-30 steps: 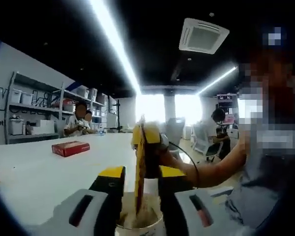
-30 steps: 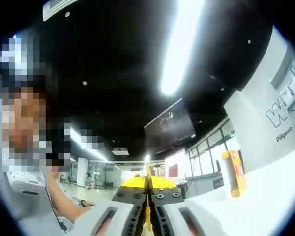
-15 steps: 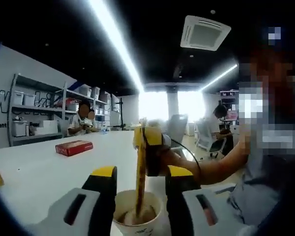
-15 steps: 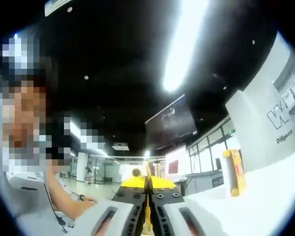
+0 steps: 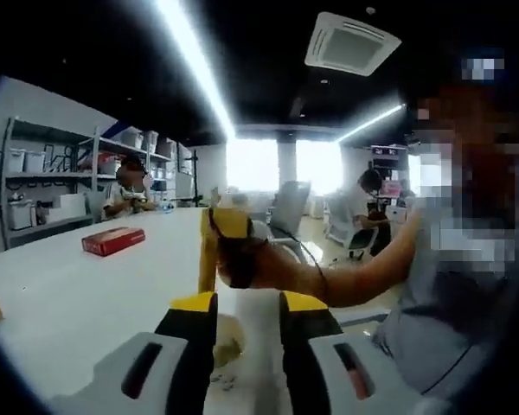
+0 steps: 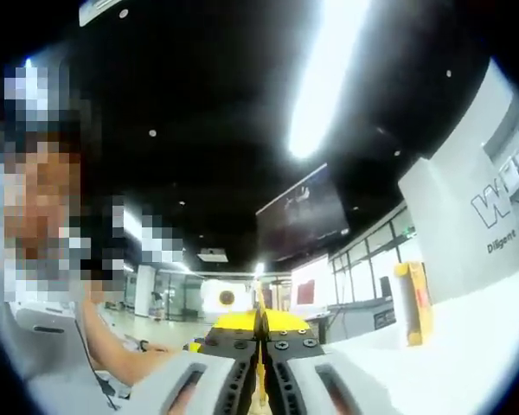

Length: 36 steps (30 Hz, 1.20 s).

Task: Tear open the coffee pouch, take out the coffee, and pour the coffee from the pouch into the cup

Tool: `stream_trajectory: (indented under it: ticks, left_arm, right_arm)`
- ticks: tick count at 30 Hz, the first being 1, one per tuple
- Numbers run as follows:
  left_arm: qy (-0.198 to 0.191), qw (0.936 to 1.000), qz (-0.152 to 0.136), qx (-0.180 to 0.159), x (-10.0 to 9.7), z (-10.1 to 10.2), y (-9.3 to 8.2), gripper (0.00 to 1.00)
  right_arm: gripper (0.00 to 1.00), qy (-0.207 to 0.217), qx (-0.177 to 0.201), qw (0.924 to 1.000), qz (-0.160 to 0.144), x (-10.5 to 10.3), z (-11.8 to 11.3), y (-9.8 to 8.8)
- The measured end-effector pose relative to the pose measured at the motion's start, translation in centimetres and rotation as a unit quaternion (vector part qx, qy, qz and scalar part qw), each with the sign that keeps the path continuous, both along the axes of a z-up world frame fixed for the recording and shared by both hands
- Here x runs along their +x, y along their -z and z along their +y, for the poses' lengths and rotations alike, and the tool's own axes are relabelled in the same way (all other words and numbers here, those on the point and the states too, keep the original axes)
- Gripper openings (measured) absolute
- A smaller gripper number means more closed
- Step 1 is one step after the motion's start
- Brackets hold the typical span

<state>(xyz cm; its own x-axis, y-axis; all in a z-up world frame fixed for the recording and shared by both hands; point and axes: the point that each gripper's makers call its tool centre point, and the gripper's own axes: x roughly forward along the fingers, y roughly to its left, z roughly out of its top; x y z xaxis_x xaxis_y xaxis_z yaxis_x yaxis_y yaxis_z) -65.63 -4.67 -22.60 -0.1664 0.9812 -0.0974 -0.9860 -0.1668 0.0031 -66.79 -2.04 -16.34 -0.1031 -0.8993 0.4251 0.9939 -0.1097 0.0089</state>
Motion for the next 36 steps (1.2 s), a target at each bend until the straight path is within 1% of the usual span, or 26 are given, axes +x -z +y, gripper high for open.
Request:
stream_trajectory:
  ticks: [1, 2, 4, 5, 8, 10, 12, 14, 15, 16, 18, 19, 20, 21, 22, 23, 26, 28, 29, 30, 31, 32, 33, 34, 35, 36]
  left_arm:
    - [-0.011, 0.9999, -0.006, 0.01, -0.6, -0.3, -0.2, 0.29]
    - [-0.007, 0.9997, -0.017, 0.016, -0.7, -0.5, -0.4, 0.27]
    - [-0.006, 0.9994, -0.02, 0.026, -1.0, -1.0, -0.7, 0.26]
    - [-0.017, 0.9991, -0.018, 0.034, -1.5, -1.3, -0.9, 0.26]
    - [-0.024, 0.9987, -0.023, 0.038, -1.7, -1.6, -1.0, 0.25]
    - [0.018, 0.9981, -0.045, 0.036, 0.0, -1.0, -0.9, 0.22]
    - [0.078, 0.9953, -0.056, 0.017, 2.8, -0.3, -0.4, 0.18]
    - [0.087, 0.9957, -0.032, 0.001, 3.8, 0.3, 0.0, 0.17]
    - [0.086, 0.9957, -0.032, -0.011, 4.0, 0.6, 0.3, 0.17]
    - [0.074, 0.9967, -0.027, -0.02, 3.5, 0.8, 0.6, 0.18]
    - [0.008, 0.9999, -0.003, -0.013, 0.5, 0.6, 0.2, 0.27]
    - [-0.03, 0.9995, -0.007, -0.005, -1.1, 0.1, 0.0, 0.29]
    - [-0.05, 0.9985, -0.021, 0.001, -2.2, -0.4, -0.3, 0.23]
    - [-0.043, 0.9984, -0.031, 0.016, -2.1, -0.6, -0.8, 0.21]
    - [-0.038, 0.9979, -0.033, 0.039, -2.3, -0.6, -1.6, 0.25]
    - [-0.045, 0.997, -0.032, 0.053, -2.5, -0.8, -2.2, 0.28]
    - [-0.047, 0.9971, -0.027, 0.053, -2.4, -0.9, -2.3, 0.25]
    - [-0.015, 0.998, -0.047, 0.039, -1.2, -0.3, -1.7, 0.23]
    - [0.029, 0.9976, -0.061, 0.015, 0.6, 0.2, -0.9, 0.19]
    - [0.059, 0.9962, -0.064, -0.004, 1.9, 0.6, -0.3, 0.19]
    - [0.072, 0.9962, -0.049, -0.012, 2.6, 1.0, 0.0, 0.19]
    - [0.072, 0.9965, -0.035, -0.022, 2.9, 1.3, 0.3, 0.19]
    - [0.055, 0.9977, -0.022, -0.035, 2.3, 1.5, 0.7, 0.21]
    - [0.001, 0.9996, 0.009, -0.028, 0.4, 1.4, 0.3, 0.24]
    - [-0.053, 0.998, 0.035, -0.007, -1.7, 0.9, -0.6, 0.27]
    - [-0.066, 0.9974, 0.03, 0.003, -2.5, 0.6, -1.0, 0.25]
  right_arm:
    - [0.01, 0.0, 0.001, 1.0, 0.0, 0.0, 0.0, 0.0]
    - [0.01, 0.0, 0.002, 1.0, -0.001, 0.1, 0.1, 0.1]
    - [0.01, 0.001, 0.006, 1.0, -0.002, 0.0, 0.2, 0.2]
    - [0.01, 0.001, 0.006, 1.0, -0.003, 0.0, 0.2, 0.2]
    - [0.01, 0.002, 0.008, 1.0, -0.003, 0.0, 0.3, 0.3]
    - [0.01, 0.003, 0.01, 0.9999, -0.002, -0.1, 0.2, 0.4]
    - [0.01, 0.007, 0.013, 0.9999, -0.002, -0.4, 0.2, 0.4]
    - [0.01, 0.008, 0.012, 0.9999, -0.004, -0.6, 0.3, 0.4]
    - [0.01, 0.008, 0.011, 0.9999, -0.005, -0.7, 0.3, 0.4]
    - [0.01, 0.006, 0.01, 0.9999, -0.006, -0.7, 0.3, 0.4]
    - [0.01, 0.005, 0.009, 0.9999, -0.006, -0.7, 0.2, 0.4]
    - [0.01, 0.006, 0.01, 0.9999, -0.004, -0.6, 0.1, 0.4]
    - [0.01, 0.009, 0.011, 0.9999, -0.003, -0.6, 0.1, 0.4]
    - [0.01, 0.01, 0.012, 0.9999, -0.003, -0.6, 0.1, 0.4]
    - [0.01, 0.008, 0.011, 0.9999, -0.004, -0.6, 0.3, 0.4]
    - [0.01, 0.009, 0.011, 0.9999, -0.004, -0.5, 0.3, 0.4]
    - [0.01, 0.01, 0.014, 0.9998, -0.006, -0.6, 0.4, 0.6]
    - [0.01, 0.011, 0.016, 0.9998, -0.005, -0.6, 0.4, 0.6]
    - [0.01, 0.011, 0.014, 0.9998, -0.004, -0.6, 0.4, 0.4]
    - [0.01, 0.011, 0.014, 0.9998, -0.003, -0.6, 0.4, 0.4]
    - [0.01, 0.011, 0.014, 0.9998, -0.002, -0.6, 0.4, 0.4]
    - [0.01, 0.011, 0.014, 0.9998, -0.002, -0.7, 0.3, 0.4]
    - [0.01, 0.01, 0.013, 0.9999, -0.002, -0.7, 0.3, 0.3]
    - [0.01, 0.01, 0.013, 0.9999, -0.002, -0.7, 0.3, 0.3]
    - [0.01, 0.01, 0.012, 0.9999, -0.002, -0.8, 0.3, 0.3]
    - [0.01, 0.011, 0.013, 0.9999, -0.001, -0.8, 0.3, 0.4]
